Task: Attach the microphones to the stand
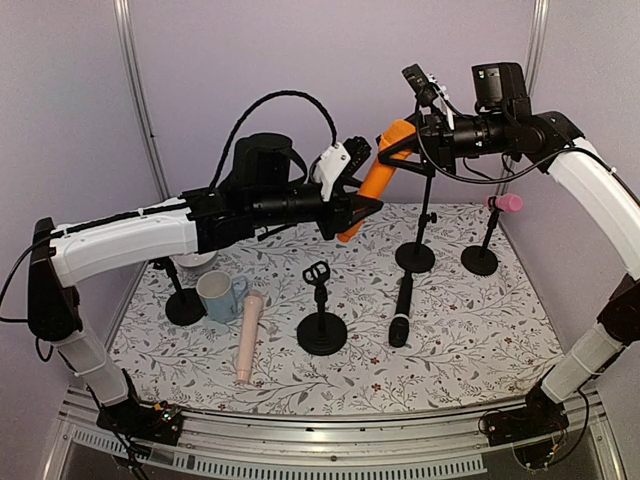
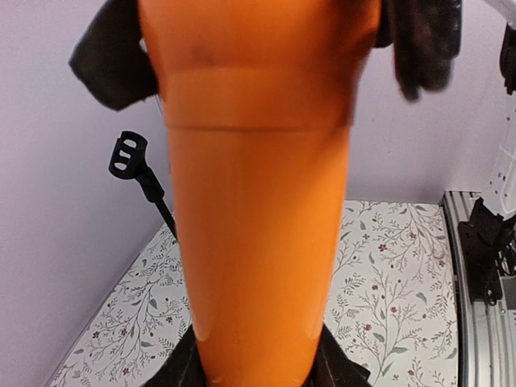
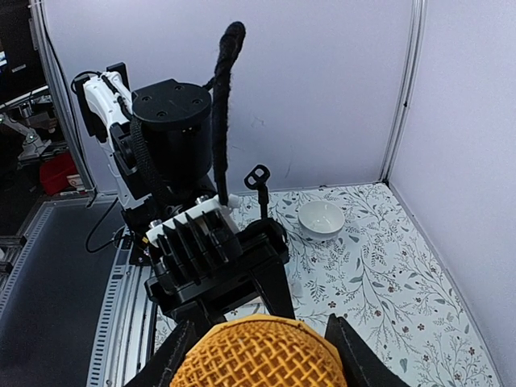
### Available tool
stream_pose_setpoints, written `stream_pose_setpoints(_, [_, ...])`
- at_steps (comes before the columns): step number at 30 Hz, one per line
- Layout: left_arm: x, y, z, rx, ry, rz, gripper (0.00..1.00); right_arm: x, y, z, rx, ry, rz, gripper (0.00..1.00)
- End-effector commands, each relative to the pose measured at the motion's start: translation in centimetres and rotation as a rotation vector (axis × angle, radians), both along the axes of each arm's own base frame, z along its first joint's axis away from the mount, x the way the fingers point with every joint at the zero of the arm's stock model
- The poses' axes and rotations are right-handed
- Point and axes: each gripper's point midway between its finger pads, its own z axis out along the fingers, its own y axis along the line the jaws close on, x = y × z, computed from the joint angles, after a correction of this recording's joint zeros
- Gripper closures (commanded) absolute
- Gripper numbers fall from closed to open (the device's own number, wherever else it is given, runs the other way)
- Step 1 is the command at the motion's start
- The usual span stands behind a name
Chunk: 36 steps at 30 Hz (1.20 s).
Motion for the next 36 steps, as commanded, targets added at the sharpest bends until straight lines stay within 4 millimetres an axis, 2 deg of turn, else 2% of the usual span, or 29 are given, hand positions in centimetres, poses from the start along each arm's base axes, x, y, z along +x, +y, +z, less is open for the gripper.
stream_pose_setpoints(1, [-0.2, -0.5, 0.9, -0.015, -0.02, 0.001, 0.73, 0.4, 0.3, 0.2, 0.003, -0.003, -0.016, 0.61])
stream_pose_setpoints(3, [0.6, 0.0, 1.0, -0.02, -0.023, 0.06, 0.57, 0.5, 0.2, 0.6, 0.006, -0.017, -0.029, 0.68])
stream_pose_setpoints(6, [2.0, 2.0, 1.9, -0.059, -0.056, 0.193, 0.28, 0.9, -0.6, 1.5, 0.015, -0.047, -0.07, 0.75])
stream_pose_setpoints(7, [2.2, 2.9, 2.1, -0.073, -0.058, 0.229, 0.21, 1.0, -1.0, 1.8, 0.02, -0.054, -0.081, 0.77])
stream_pose_setpoints(9, [2.0, 4.3, 2.3, -0.086, -0.043, 0.269, 0.17, 1.2, -2.0, 2.3, 0.03, -0.056, -0.106, 0.88])
stream_pose_setpoints(12, [1.0, 6.0, 1.4, -0.059, 0.006, 0.299, 0.16, 1.1, -3.4, 2.0, 0.037, -0.043, -0.134, 0.96])
stream_pose_setpoints(14, [-0.8, 7.2, 0.4, -0.046, 0.025, 0.308, 0.16, 0.9, -4.3, 1.8, 0.037, -0.057, -0.17, 1.0])
stream_pose_setpoints(19, [-4.1, 10.9, -1.9, -0.064, 0.083, 0.343, 0.2, 1.3, -5.5, -0.1, 0.014, -0.037, -0.216, 1.0])
stream_pose_setpoints(22, [-5.3, 12.5, -3.9, -0.078, 0.15, 0.356, 0.23, 1.5, -5.7, -0.4, 0.009, -0.033, -0.224, 1.0])
stream_pose_setpoints(23, [-5.6, 12.8, -5.2, -0.074, 0.175, 0.362, 0.24, 1.5, -5.7, -0.3, 0.01, -0.035, -0.223, 1.0])
stream_pose_setpoints(26, [-6.5, 12.8, -7.7, -0.095, 0.228, 0.355, 0.26, 1.6, -5.7, -0.1, 0.015, -0.037, -0.224, 1.0])
stream_pose_setpoints(29, [-6.3, 12.7, -9.7, -0.11, 0.266, 0.383, 0.3, 1.8, -5.6, -0.1, 0.018, -0.035, -0.224, 1.0])
stream_pose_setpoints(36, [-5.7, 11.8, -12.8, -0.189, 0.34, 0.407, 0.32, 1.8, -5.5, -0.4, 0.018, -0.021, -0.223, 1.0])
